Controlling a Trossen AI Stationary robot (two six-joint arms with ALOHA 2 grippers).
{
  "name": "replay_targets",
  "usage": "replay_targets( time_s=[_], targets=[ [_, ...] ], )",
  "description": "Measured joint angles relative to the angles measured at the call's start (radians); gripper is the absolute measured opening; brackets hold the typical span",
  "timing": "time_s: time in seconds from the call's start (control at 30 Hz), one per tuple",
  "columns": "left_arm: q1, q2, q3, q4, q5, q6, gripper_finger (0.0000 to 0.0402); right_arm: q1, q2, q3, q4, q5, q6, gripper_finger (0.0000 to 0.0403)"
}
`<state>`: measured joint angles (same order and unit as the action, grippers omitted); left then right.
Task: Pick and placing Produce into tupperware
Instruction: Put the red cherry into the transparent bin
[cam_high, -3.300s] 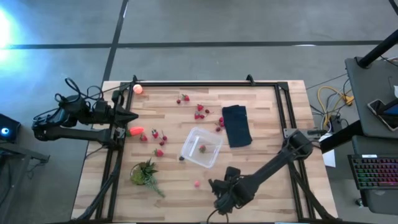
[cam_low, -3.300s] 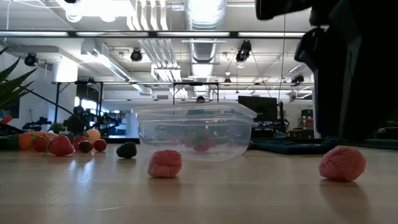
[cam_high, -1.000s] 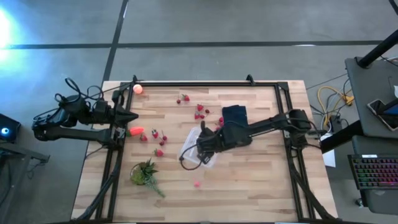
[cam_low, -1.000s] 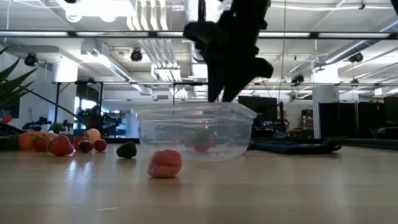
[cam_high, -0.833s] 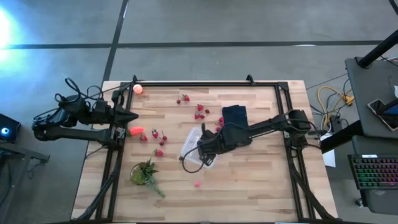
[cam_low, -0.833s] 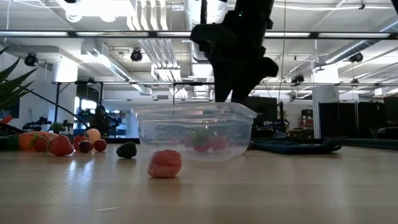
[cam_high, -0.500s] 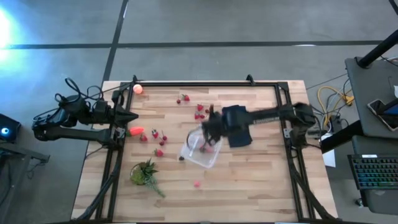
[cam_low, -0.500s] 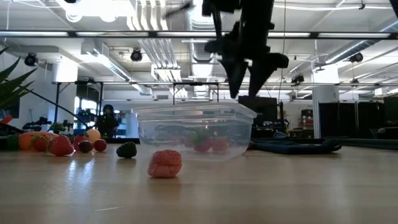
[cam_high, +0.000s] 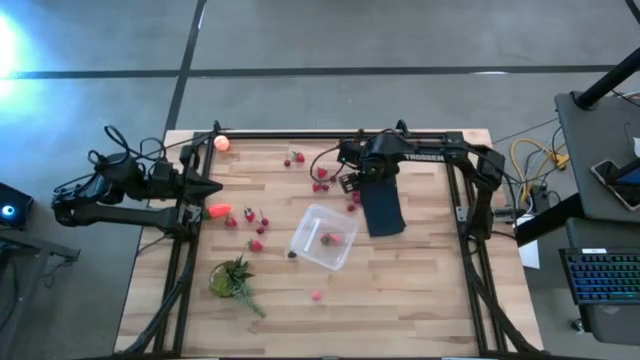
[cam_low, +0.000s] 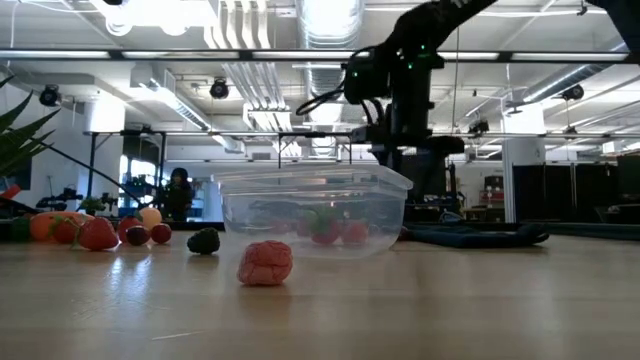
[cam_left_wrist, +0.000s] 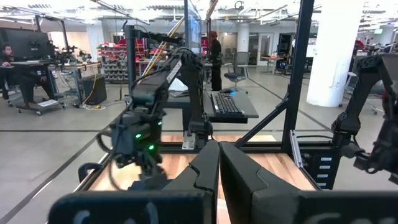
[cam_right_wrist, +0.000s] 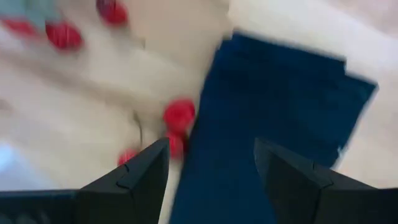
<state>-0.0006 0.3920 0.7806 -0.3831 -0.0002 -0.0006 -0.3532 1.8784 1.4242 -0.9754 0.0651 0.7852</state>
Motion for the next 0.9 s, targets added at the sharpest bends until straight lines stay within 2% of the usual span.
replay_targets(
  time_s=[0.23,0.43,0.73,0.9],
  targets=[
    [0.000,0.000,0.000,0.000,0.000,0.000,0.0000,-0.007,0.088,0.020,0.070,-0.046,-0.024,0.0224],
    [0.000,0.000,0.000,0.000,0.000,0.000,0.0000,-0.005,0.162,0.055,0.073,-0.040,-0.043,0.0224],
    [0.000,0.000,0.000,0.000,0.000,0.000,0.0000,0.002,0.172,0.056,0.070,-0.042,-0.045,0.0222],
    [0.000,0.000,0.000,0.000,0.000,0.000,0.0000,0.018,0.172,0.054,0.071,-0.046,-0.025,0.0207]
  ],
)
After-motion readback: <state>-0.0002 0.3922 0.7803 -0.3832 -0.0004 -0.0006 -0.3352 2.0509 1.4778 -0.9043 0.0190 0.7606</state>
